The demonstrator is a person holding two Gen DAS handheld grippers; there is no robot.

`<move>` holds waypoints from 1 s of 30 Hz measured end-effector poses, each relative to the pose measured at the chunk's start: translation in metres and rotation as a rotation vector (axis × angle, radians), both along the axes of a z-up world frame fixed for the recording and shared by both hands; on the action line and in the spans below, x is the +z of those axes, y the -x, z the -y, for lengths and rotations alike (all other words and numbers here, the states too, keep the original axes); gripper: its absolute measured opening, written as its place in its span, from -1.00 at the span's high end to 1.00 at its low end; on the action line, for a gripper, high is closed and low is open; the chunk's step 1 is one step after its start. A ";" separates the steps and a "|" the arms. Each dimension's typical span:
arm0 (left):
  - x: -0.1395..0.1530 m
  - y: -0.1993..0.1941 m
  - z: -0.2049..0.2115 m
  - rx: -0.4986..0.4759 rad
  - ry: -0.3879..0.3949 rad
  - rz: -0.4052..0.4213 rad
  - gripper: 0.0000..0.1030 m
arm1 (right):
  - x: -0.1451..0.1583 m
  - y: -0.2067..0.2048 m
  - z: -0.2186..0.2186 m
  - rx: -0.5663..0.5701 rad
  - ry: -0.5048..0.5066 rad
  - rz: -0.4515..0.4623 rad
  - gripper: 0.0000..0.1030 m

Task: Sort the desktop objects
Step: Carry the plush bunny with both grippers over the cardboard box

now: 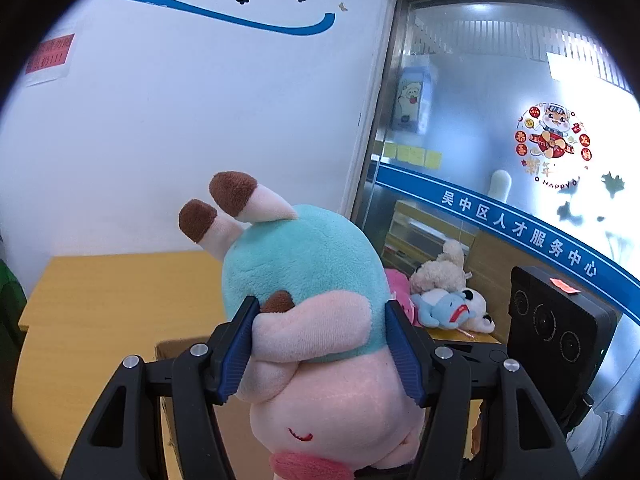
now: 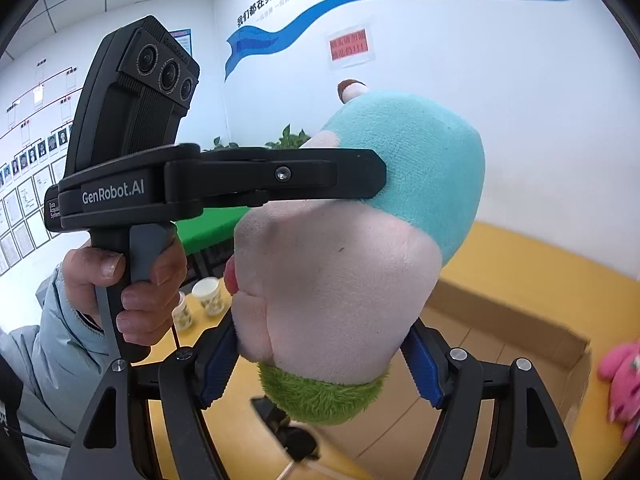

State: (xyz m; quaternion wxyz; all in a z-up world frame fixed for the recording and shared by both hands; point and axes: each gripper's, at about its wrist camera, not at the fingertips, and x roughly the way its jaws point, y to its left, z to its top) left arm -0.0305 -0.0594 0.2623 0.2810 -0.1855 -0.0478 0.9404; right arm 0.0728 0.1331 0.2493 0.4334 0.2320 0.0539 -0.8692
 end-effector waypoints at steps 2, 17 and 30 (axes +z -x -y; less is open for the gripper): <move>0.009 0.022 0.006 0.009 0.000 -0.008 -0.19 | 0.017 0.018 0.003 0.007 0.000 -0.016 -0.40; -0.106 0.180 0.041 0.110 0.069 0.334 -0.19 | -0.090 0.171 0.051 0.007 0.019 0.260 -0.40; -0.227 0.221 0.043 0.189 0.174 0.657 -0.19 | -0.242 0.202 0.074 0.023 0.012 0.636 -0.41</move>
